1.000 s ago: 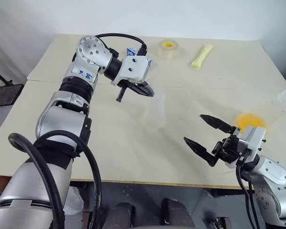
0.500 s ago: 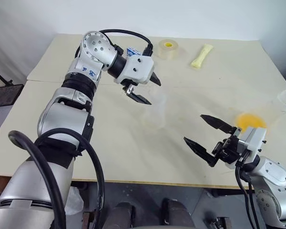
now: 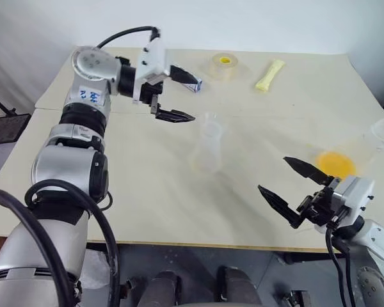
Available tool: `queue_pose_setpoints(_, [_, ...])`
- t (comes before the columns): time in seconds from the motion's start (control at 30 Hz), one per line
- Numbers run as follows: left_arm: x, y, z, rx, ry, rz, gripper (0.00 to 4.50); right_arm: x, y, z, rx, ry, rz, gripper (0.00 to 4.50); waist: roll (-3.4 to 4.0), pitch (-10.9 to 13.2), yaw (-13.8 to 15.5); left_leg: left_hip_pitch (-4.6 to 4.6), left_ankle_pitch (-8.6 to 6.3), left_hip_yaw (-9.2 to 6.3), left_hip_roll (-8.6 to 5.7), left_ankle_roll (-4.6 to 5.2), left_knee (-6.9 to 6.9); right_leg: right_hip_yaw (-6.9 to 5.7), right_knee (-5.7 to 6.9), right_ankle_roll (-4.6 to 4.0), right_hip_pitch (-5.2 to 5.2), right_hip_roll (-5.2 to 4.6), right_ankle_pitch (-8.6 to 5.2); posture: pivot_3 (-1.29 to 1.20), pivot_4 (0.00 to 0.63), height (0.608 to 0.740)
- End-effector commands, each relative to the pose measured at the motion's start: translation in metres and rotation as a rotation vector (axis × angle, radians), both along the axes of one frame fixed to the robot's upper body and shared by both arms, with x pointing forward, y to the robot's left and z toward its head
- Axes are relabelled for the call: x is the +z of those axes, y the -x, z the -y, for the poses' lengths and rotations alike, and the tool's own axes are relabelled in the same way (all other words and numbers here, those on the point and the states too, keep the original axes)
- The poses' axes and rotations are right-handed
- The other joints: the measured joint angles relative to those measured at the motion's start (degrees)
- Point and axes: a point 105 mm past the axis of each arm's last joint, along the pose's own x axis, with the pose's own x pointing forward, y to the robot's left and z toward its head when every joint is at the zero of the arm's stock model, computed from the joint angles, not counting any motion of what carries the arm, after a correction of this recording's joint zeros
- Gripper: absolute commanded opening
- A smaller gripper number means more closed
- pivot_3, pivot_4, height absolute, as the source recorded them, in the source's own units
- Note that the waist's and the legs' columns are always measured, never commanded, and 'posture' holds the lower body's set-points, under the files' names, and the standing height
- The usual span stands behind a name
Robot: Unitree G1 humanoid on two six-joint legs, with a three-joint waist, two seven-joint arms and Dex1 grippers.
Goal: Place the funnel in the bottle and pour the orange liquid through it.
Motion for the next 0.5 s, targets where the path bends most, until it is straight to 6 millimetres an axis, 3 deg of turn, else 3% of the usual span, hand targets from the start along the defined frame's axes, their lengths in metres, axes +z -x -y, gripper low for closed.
queue_pose_setpoints(0.03, [0.012, 0.004, -0.016, 0.013, 0.170, -0.030, 4.49, 0.012, 0.004, 0.007, -0.070, 0.012, 0.029, 4.50, 0.00, 0.0, 0.0, 0.00, 0.00, -0.01, -0.01, 0.00, 0.01, 0.02, 0.02, 0.00, -0.01, -0.01, 0.00, 0.00, 0.150, 0.740])
queue_pose_setpoints(0.13, [-0.027, 0.008, -0.046, 0.079, 0.235, -0.147, 4.49, 0.016, 0.001, 0.020, -0.215, -0.047, 0.029, 4.50, 0.05, 0.0, -0.1, 0.03, 0.00, -0.01, -0.03, 0.00, 0.00, 0.11, 0.07, 0.00, -0.02, -0.03, 0.00, 0.00, 0.150, 0.740])
queue_pose_setpoints(0.23, [-0.070, 0.025, -0.057, 0.059, 0.235, -0.275, 4.49, 0.013, 0.002, 0.041, -0.403, -0.098, -0.011, 4.50, 0.09, -0.1, -0.4, 0.12, -0.02, -0.04, 0.01, -0.04, -0.07, 0.19, 0.15, -0.02, -0.08, 0.00, -0.01, 0.00, 0.150, 0.740])
queue_pose_setpoints(0.5, [-0.105, 0.051, -0.058, -0.039, 0.221, -0.395, 4.49, 0.007, 0.028, 0.072, -0.668, -0.171, -0.052, 4.50, 0.12, -0.1, 0.8, 0.05, -0.02, -0.20, -0.21, -0.01, 0.08, 0.41, 0.21, -0.03, -0.05, -0.07, -0.01, 0.00, 0.150, 0.740])
